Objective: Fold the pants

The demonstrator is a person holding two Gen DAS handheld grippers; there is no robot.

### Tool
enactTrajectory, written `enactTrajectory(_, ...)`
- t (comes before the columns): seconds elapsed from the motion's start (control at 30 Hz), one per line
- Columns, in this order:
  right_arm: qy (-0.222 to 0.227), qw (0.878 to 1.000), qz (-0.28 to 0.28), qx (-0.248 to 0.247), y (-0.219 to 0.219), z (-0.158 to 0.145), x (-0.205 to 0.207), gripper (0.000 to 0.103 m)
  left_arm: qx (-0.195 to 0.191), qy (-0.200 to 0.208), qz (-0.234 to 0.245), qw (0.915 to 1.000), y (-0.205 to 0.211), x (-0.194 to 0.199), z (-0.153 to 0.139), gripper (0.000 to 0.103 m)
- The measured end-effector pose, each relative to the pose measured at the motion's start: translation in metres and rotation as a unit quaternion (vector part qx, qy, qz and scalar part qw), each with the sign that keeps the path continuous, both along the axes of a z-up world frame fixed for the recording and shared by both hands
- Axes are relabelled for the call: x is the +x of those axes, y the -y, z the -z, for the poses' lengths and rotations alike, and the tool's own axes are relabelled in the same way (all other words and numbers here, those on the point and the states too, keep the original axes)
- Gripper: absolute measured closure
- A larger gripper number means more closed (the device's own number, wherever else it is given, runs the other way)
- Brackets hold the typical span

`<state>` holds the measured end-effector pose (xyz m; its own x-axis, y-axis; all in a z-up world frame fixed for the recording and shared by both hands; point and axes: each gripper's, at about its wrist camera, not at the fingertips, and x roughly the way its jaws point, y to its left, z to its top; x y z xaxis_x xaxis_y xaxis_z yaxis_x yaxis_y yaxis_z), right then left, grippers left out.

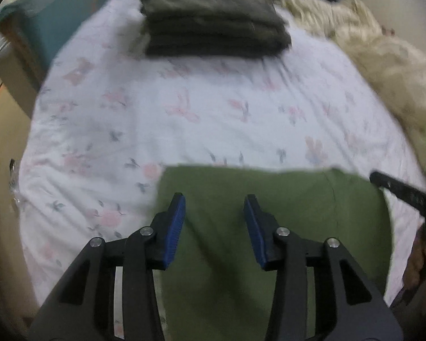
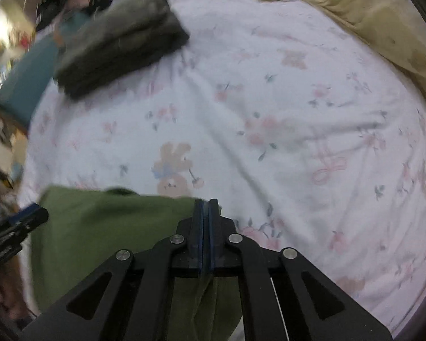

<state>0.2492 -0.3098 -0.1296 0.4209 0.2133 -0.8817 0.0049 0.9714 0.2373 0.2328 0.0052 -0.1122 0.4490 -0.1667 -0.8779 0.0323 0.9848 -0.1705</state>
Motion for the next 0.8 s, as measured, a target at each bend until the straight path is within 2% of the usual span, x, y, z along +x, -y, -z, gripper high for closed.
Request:
enactTrajectory(0.07, 0.041, 0.999, -0.015, 0.012, -0.011, -0.020, -0.013, 0.100, -0.021, 0.026, -0.003, 0.9994, -0.001, -0.005, -0.009, 0.064)
enactTrajectory(0.17, 0.081, 0.995, -0.053, 0.029, -0.045, -0.028, -0.027, 0.098, -0.034, 0.036, 0.022, 0.9986, 0.014, -0.010, -0.004, 0.064)
enactTrajectory(0.23, 0.082, 0.994, -0.070, 0.025, -0.062, -0.018, -0.024, 0.097, -0.019, 0.034, 0.045, 0.9982, 0.029, -0.012, 0.004, 0.064)
enactTrajectory(0.3, 0.064, 0.993, -0.096, 0.015, -0.077, 0.004, -0.019, 0.097, 0.012, 0.033, 0.066, 0.9972, 0.044, -0.014, 0.015, 0.064)
enactTrajectory(0.37, 0.070, 0.992, -0.106, -0.012, -0.084, 0.018, -0.022, 0.098, 0.036, 0.033, 0.071, 0.9963, 0.046, -0.015, 0.026, 0.058)
enactTrajectory(0.43, 0.064, 0.992, -0.107, -0.018, -0.086, 0.023, -0.024, 0.099, 0.040, 0.008, 0.059, 0.9974, 0.043, -0.014, 0.039, 0.058)
enactTrajectory(0.47, 0.053, 0.993, -0.104, -0.018, -0.085, 0.026, -0.024, 0.100, 0.026, -0.017, 0.047, 0.9984, 0.038, -0.015, 0.050, 0.058)
enactTrajectory(0.5, 0.036, 0.994, -0.102, -0.016, -0.085, 0.033, -0.024, 0.102, 0.019, -0.023, 0.043, 0.9986, 0.036, -0.017, 0.056, 0.058)
enactTrajectory(0.53, 0.026, 0.994, -0.104, -0.021, -0.087, 0.039, -0.026, 0.103, 0.037, -0.016, 0.053, 0.9978, 0.041, -0.023, 0.060, 0.058)
enactTrajectory(0.6, 0.052, 0.989, -0.127, -0.064, -0.097, 0.044, -0.036, 0.103, 0.086, 0.010, 0.081, 0.9929, 0.053, -0.031, 0.060, 0.058)
enactTrajectory(0.63, 0.061, 0.986, -0.133, -0.084, -0.102, 0.044, -0.039, 0.103, 0.088, 0.006, 0.078, 0.9930, 0.054, -0.031, 0.058, 0.058)
enactTrajectory(0.7, 0.058, 0.988, -0.127, -0.065, -0.097, 0.038, -0.036, 0.103, 0.083, 0.000, 0.071, 0.9940, 0.051, -0.028, 0.049, 0.058)
enactTrajectory(0.8, 0.059, 0.990, -0.123, -0.037, -0.083, 0.020, -0.037, 0.103, 0.086, 0.033, 0.060, 0.9939, 0.046, -0.034, 0.025, 0.058)
